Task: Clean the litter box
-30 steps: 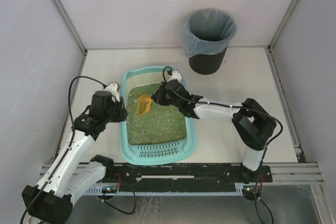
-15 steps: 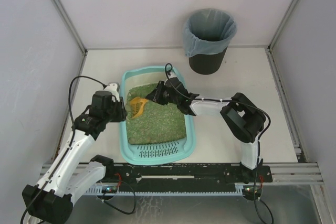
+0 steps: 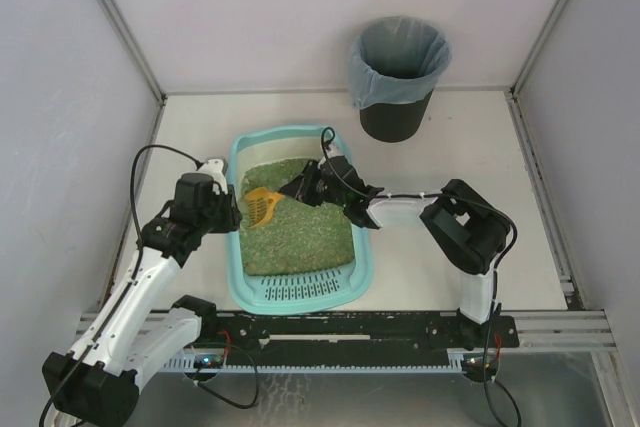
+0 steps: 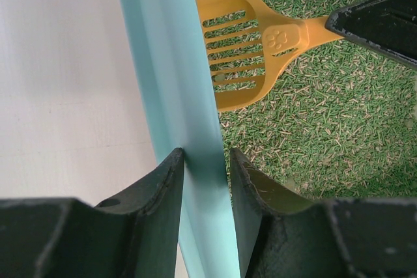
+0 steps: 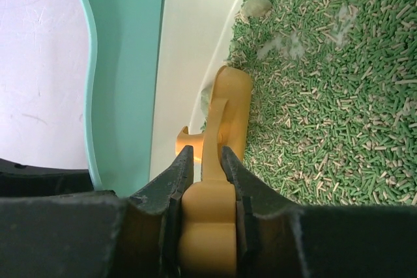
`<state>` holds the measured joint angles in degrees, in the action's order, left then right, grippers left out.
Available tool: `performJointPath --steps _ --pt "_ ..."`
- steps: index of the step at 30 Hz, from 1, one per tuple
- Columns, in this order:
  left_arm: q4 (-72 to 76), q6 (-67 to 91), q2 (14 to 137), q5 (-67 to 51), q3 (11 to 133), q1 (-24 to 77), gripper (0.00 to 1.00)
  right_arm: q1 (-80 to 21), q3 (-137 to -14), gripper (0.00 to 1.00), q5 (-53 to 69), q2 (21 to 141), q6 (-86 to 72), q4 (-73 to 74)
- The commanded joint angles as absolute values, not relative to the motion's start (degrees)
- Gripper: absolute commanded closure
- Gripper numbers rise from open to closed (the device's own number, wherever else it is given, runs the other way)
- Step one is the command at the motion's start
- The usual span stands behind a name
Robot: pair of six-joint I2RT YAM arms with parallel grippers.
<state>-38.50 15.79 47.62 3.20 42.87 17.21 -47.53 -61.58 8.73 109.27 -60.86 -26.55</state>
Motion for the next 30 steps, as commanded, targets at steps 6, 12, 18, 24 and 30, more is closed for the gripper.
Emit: performJointPath --steps 6,12,18,24,30 --pt "-36.29 15.28 47.71 0.7 42.84 17.39 0.62 -48.85 -57.39 1.0 9.03 104.2 -65.13 -36.74" --pt "-36.3 15.22 47.66 0.68 42.84 17.4 0.62 -48.71 -55.03 1.0 6.84 102.2 -64.93 -38.8" --pt "-36.3 15.29 47.64 0.7 42.88 17.4 0.62 -48.68 -53.65 1.0 4.68 100.92 -65.19 -38.62" --pt "-36.3 15.28 47.63 0.67 42.83 17.4 0.62 -48.69 -52.1 1.0 1.78 98.88 -64.87 -37.3" --pt "-36.3 15.29 47.54 0.76 42.87 17.4 0.62 -48.61 -50.55 1.0 0.14 96.94 -64.58 -36.87"
